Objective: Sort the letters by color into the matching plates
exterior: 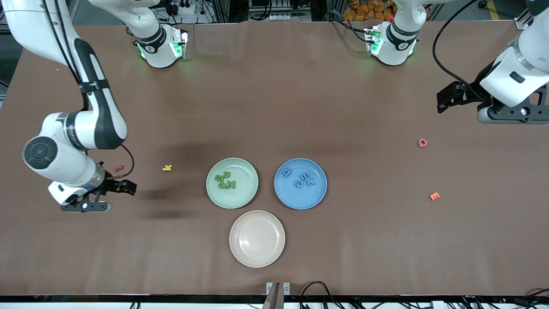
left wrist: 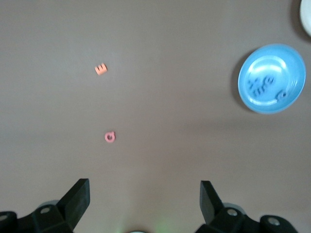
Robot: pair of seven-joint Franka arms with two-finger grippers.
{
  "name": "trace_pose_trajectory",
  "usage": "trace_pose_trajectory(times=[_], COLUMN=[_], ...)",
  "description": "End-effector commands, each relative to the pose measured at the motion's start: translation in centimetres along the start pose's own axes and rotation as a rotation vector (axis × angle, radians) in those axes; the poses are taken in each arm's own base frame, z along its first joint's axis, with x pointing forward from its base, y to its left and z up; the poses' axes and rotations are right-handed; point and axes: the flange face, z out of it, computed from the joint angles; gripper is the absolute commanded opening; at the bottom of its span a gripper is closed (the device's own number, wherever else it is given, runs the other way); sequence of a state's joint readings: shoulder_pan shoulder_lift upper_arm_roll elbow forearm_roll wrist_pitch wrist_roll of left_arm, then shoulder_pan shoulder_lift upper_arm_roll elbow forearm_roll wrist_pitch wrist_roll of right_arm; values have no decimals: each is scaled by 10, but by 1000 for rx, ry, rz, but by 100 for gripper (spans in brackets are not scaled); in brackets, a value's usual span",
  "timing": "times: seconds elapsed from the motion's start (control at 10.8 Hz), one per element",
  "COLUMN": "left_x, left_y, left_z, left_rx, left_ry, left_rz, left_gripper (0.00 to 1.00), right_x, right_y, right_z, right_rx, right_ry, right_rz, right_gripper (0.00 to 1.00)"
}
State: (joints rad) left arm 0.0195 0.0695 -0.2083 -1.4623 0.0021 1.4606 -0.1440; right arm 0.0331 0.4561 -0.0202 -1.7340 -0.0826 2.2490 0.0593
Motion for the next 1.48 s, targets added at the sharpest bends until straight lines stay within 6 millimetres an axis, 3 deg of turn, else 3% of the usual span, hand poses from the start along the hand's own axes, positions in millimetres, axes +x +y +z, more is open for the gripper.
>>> trace_pose_trajectory(times=[0.0,0.19,0.46,0.74,0.93,1.11,1.39], left_x=[-7,-3,7,9,10,11,11], left_y=[-19,-23,-34,-40,-36,-35,-37], left_z=[20,19,11,5,3,-3,-5], left_rx=[-34,-25,53,44,40,33,22], left_ry=[-56,-32,43,87,98,115,123], left_rz=[14,7,-4,-14,-9,-6,-1], left_gripper=[100,100,100,100,100,100,100], right_x=[-3,-6,-31,-60,-74,-87,-78], right_y=[29,41,54,54,42,43,47], right_z=[-52,-112,-206,-275,-321,-341,-308], right_rx=[-29,-39,-43,-30,-23,-20,-22], right_ry=[9,-15,-77,-117,-138,-134,-92], right_rz=[-1,21,53,67,53,55,61], right_gripper=[100,100,100,100,100,100,100])
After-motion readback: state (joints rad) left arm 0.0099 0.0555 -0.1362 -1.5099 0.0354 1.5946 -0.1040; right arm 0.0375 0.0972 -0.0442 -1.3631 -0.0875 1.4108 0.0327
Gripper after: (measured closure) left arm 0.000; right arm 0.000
